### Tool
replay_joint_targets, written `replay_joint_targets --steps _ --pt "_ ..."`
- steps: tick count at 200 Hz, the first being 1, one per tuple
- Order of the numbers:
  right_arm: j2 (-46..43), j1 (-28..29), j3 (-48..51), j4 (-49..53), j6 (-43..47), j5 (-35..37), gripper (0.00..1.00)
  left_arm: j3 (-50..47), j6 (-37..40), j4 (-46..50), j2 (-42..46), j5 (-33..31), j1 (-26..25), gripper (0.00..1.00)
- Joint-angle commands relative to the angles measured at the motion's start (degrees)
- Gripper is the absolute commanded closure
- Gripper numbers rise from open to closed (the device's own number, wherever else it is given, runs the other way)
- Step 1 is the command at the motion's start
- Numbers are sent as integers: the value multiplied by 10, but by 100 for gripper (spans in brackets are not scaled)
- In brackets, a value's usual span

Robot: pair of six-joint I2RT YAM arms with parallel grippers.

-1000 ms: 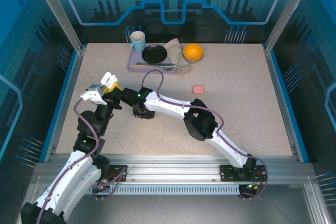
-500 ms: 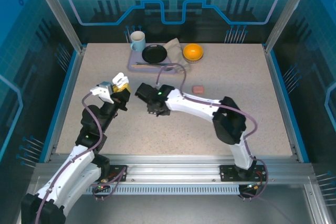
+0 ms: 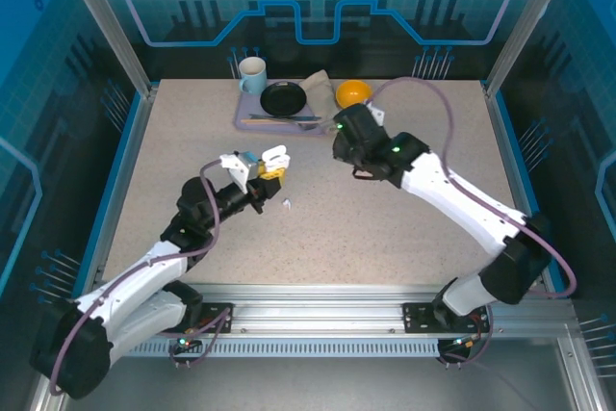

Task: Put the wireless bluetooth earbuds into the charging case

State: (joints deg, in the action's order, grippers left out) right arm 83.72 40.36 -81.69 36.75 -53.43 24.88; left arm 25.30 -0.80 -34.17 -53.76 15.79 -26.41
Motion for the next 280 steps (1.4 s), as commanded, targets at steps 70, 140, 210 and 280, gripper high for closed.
replay_joint_targets --steps 70,140,210,280 --pt "-120 -4 52 -238 114 -90 77 91 71 -162 -137 -43 -60 100" --pt "-140 52 117 -398 151 -89 77 149 73 -205 -209 -54 -71 100" --pt "-129 82 155 -486 181 -85 78 181 63 -202 -231 -65 -71 100" --pt "-116 88 180 -542 174 -77 79 199 47 -200 -240 -64 -71 100"
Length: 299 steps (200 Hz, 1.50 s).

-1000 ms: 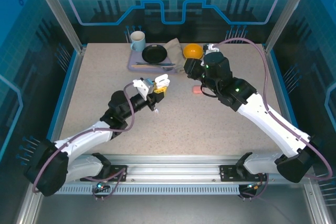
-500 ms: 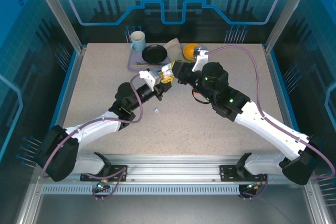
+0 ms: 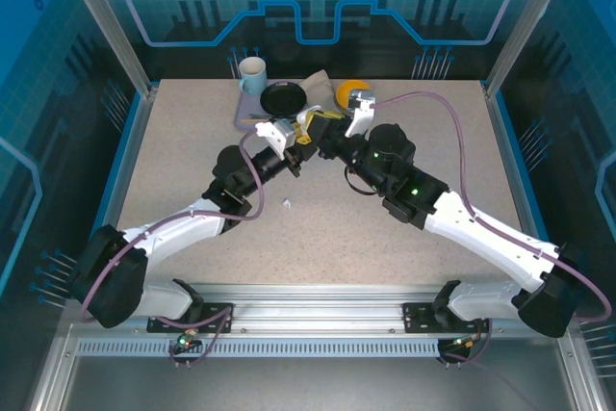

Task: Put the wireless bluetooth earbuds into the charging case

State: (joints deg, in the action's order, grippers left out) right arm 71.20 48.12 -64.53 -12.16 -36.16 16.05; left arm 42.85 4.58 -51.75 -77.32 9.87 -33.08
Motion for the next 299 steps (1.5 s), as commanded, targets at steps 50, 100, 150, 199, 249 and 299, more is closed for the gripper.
replay_joint_targets --steps 50,100,150,199,249,299 --pt "22 10 11 -60 -1 17 80 28 -12 -19 -4 -5 -5 100" --pt "23 8 25 -65 -3 28 81 33 -16 -14 -3 -4 -4 100" --pt "23 2 34 -70 0 33 82 36 -18 -12 -3 -4 -5 100" --pt "17 0 52 -82 5 25 84 42 -23 -12 -5 -6 -4 100" --pt "16 1 69 -91 23 8 86 47 -29 -13 -7 -11 -4 100" --pt "-2 5 92 -88 36 11 87 50 -29 -10 -6 -20 -4 100"
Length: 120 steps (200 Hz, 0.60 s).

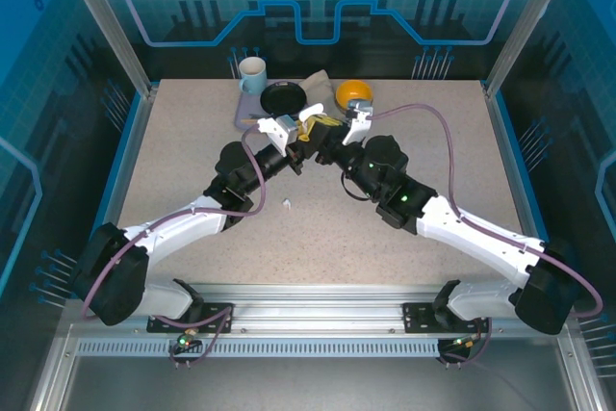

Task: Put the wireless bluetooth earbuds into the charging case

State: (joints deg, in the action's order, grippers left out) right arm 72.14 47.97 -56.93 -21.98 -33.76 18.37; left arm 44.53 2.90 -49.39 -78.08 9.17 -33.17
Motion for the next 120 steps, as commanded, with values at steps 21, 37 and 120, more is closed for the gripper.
replay_joint_targets --steps 21,37,120 --pt "-12 6 15 16 12 -14 86 37 -15 -32 -1 -9 -4 100" --pt "-9 5 6 24 12 -14 84 39 -17 -32 -2 -8 -4 100" --pt "-27 -11 -14 61 8 -31 62 35 -24 -27 -2 -12 -4 100"
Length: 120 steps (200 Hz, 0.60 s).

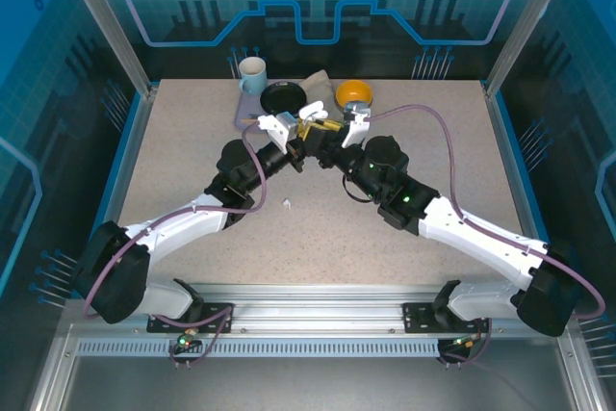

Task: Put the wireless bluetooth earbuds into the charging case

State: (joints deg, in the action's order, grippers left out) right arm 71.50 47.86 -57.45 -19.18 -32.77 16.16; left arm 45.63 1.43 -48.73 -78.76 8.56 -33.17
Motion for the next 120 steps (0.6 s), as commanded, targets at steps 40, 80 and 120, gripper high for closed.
replay_joint_targets --steps 40,80,120 --pt "-80 -45 6 77 -30 -14 39 17 -14 -37 5 -13 -3 100" --pt "-130 -91 2 135 -68 -7 32 2 -9 -36 16 -18 -4 100" --pt "-114 -138 -51 305 -126 -25 31 -22 2 -17 45 -37 -2 100"
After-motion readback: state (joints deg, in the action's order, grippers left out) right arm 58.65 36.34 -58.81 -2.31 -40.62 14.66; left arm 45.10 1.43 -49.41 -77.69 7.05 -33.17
